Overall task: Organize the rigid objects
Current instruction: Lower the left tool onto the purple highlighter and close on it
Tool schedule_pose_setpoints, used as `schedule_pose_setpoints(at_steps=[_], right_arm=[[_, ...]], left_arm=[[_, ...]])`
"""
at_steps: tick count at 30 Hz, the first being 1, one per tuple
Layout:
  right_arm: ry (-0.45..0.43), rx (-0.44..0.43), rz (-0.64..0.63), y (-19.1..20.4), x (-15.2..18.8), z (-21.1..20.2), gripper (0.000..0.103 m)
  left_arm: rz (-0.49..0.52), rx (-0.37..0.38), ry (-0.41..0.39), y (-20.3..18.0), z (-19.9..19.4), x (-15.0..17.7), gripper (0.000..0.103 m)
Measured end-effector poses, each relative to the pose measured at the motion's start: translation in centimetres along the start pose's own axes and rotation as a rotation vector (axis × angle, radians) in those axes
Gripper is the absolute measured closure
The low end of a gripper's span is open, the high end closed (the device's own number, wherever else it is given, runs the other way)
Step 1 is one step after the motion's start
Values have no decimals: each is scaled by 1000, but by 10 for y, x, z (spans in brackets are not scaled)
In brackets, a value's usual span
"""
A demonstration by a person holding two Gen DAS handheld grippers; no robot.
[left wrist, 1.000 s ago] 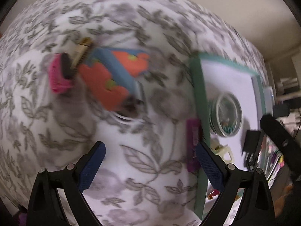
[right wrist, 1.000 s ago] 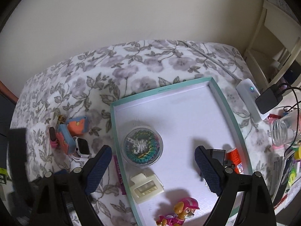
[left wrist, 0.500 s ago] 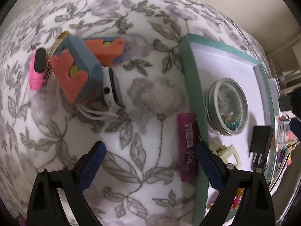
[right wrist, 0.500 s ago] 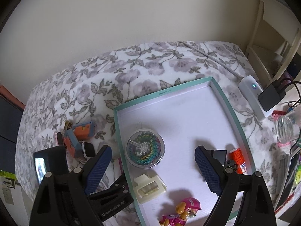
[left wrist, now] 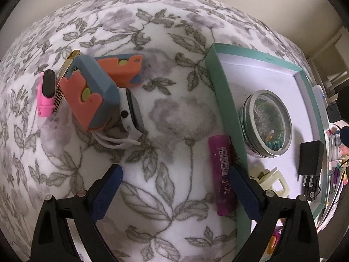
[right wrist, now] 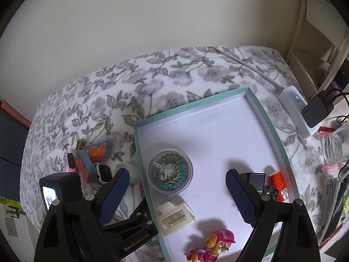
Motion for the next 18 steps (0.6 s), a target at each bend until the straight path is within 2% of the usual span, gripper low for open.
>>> schedule_pose_setpoints(at_steps=[6, 10, 18], right_arm=[[3, -7, 12, -1, 1, 1, 12], [4, -7, 10, -2, 0, 1, 12], [9, -3, 7, 0, 2, 3, 12]], left_arm=[[133, 35, 68, -6, 4, -3, 5], [177, 53, 89, -11, 5, -1, 6], [210, 35, 61, -34, 8, 0, 7]])
Point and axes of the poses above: each gripper's, at about its wrist camera, not at the fingertips, and z roughly the way its jaws point, y to its left, x to its underside, the point moved 1 cm from there along z, roughly the way its jaws point, and after that the axes turned 7 degrees about z, right-handed, at the moved point
